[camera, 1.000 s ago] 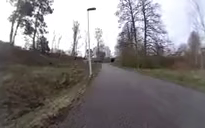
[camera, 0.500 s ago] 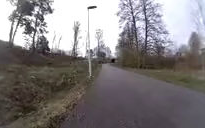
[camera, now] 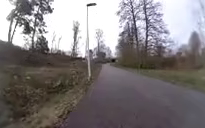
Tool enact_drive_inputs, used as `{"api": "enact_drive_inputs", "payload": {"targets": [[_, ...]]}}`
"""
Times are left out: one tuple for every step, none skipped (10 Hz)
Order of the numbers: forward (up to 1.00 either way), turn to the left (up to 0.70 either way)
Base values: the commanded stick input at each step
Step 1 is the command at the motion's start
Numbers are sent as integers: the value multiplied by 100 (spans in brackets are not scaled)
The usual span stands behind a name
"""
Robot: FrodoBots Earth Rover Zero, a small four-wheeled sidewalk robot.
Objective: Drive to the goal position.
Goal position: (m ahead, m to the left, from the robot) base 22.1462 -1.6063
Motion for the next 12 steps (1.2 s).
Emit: {"api": "enact_drive_inputs", "payload": {"targets": [[70, 0], [70, 0], [70, -9], [70, -23], [70, -27], [70, -13], [70, 0], [70, 0], [70, 0], [70, 0], [70, 0], [70, 0]]}}
